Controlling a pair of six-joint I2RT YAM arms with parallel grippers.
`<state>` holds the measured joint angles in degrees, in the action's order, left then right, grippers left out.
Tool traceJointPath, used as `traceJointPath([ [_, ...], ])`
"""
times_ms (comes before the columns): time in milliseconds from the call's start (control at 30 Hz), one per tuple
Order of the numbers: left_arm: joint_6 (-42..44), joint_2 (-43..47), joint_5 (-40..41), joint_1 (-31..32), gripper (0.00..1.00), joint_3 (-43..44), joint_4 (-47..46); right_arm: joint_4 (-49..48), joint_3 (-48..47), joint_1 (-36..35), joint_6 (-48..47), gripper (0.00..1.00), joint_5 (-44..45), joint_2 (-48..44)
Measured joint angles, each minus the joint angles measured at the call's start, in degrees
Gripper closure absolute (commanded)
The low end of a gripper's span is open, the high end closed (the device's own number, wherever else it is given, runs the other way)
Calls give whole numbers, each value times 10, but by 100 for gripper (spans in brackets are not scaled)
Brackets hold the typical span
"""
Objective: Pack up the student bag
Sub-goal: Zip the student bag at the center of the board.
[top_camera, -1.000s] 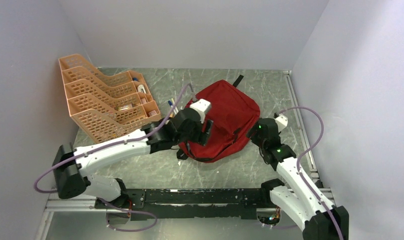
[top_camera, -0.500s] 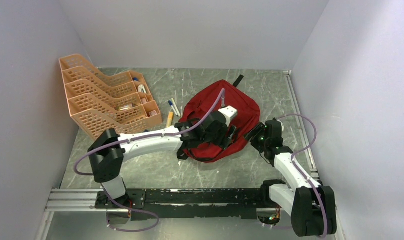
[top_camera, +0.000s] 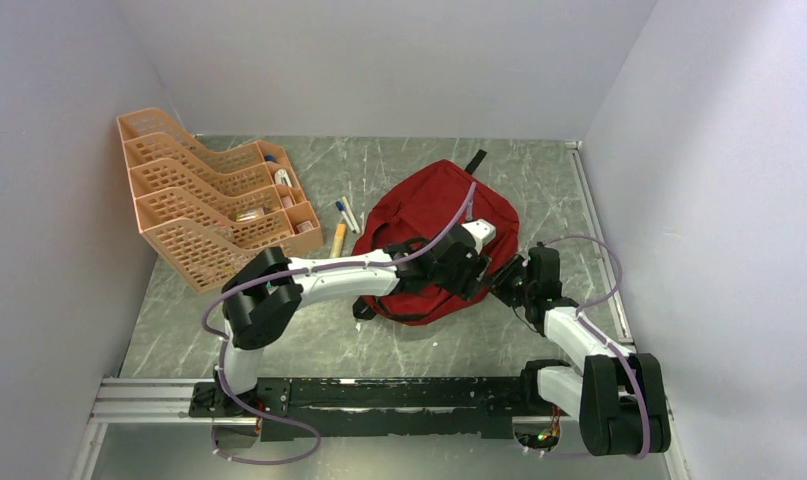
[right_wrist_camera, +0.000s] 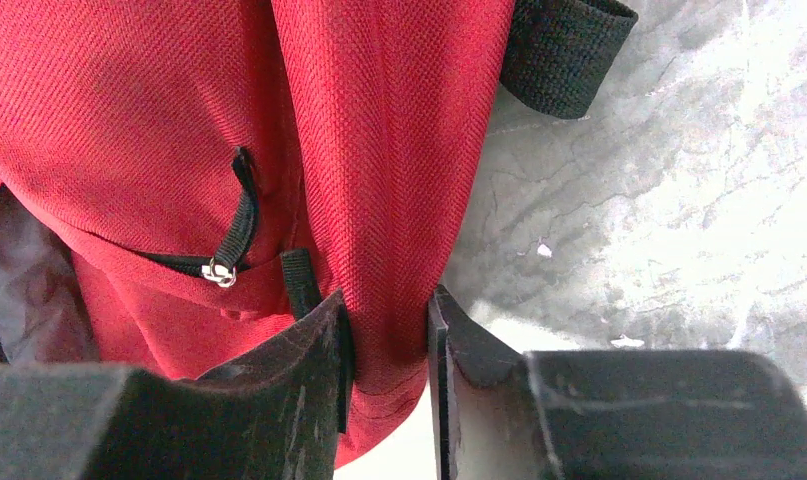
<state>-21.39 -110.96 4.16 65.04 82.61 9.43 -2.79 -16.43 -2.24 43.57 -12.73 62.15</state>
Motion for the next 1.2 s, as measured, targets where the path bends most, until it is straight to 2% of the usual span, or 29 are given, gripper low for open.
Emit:
traceJointPath([
  [300,-16,-60,-5,0,36,22,-4,-17,10,6,0,85,-10,0],
  [433,-20,-74,-4,0,39,35,-5,-25,11,7,0,90,-16,2],
  [900,-60,-106,-21,-35,44,47,-22,-36,21,11,1,100,-23,-4],
  [1133,-73,-113,-44,-45,44,47,-33,-68,38,16,4,100,-41,-9],
  [1200,-77,-117,-49,-47,47,48,-37,-75,40,18,6,100,-47,-10],
])
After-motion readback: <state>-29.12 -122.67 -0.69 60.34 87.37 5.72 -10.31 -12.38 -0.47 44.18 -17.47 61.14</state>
